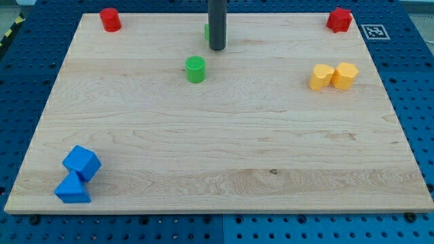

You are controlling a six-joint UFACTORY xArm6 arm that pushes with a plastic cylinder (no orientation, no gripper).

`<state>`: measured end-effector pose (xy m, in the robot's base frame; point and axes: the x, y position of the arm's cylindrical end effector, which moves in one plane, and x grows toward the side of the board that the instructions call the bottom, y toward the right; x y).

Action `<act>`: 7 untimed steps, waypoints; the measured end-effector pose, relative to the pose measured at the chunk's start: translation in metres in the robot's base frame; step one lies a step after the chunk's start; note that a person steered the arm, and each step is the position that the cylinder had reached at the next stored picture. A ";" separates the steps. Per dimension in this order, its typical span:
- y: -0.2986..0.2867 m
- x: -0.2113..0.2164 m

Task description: Place the arm top left side of the green circle

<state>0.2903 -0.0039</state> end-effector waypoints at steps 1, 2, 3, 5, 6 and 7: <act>0.000 -0.015; 0.001 -0.028; 0.001 -0.029; 0.010 0.047; 0.010 0.047; 0.010 0.047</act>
<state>0.3371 0.0056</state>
